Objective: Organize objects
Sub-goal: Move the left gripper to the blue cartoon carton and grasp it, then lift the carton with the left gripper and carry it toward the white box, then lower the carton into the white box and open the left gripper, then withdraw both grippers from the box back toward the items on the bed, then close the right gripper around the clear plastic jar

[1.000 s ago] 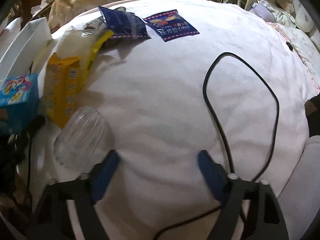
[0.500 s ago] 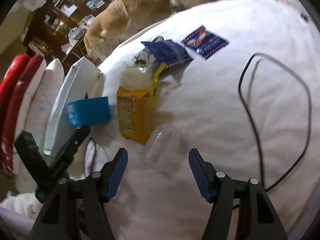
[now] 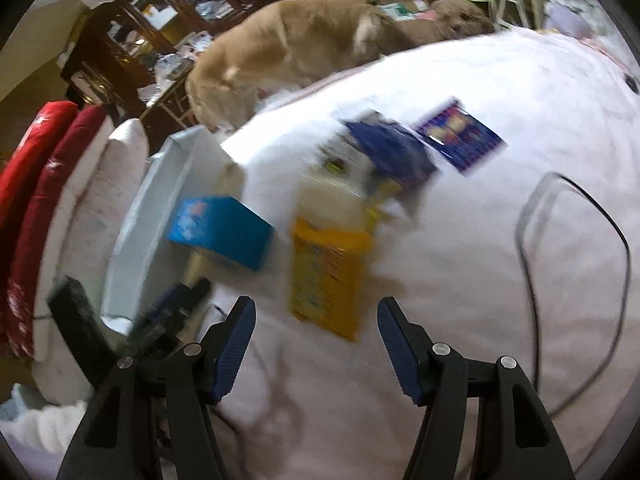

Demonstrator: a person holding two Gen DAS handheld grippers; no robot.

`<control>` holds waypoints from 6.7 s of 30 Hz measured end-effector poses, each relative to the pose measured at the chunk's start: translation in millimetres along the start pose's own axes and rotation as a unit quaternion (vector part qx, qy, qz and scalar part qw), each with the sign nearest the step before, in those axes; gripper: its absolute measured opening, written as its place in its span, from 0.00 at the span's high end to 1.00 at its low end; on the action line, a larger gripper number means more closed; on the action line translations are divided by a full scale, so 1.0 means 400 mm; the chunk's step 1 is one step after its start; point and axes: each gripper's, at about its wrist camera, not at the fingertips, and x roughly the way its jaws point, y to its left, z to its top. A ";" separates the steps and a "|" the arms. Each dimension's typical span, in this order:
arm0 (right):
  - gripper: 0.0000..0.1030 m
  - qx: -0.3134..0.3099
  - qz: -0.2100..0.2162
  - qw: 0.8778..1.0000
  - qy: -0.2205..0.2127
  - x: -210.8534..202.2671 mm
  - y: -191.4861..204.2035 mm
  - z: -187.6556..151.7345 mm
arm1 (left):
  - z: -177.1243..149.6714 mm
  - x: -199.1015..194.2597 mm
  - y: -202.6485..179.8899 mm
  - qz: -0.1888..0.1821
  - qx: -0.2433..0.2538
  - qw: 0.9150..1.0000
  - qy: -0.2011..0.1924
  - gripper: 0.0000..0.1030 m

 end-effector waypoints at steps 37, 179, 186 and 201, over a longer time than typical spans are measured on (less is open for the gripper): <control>0.47 0.138 0.131 0.970 0.150 0.414 0.029 0.151 | 0.129 0.096 0.037 -0.032 0.057 0.997 0.052 0.38; 0.58 -0.064 -0.096 0.993 -0.027 0.153 -0.038 -0.201 | -0.108 0.302 -0.194 0.057 0.207 0.968 0.129 0.26; 0.59 -0.050 -0.082 0.995 -0.005 0.175 -0.060 -0.204 | -0.110 0.300 -0.183 0.056 0.211 0.968 0.127 0.22; 0.58 -0.003 -0.045 0.999 0.005 0.164 -0.095 -0.190 | -0.113 0.294 -0.172 0.046 0.202 0.969 0.132 0.22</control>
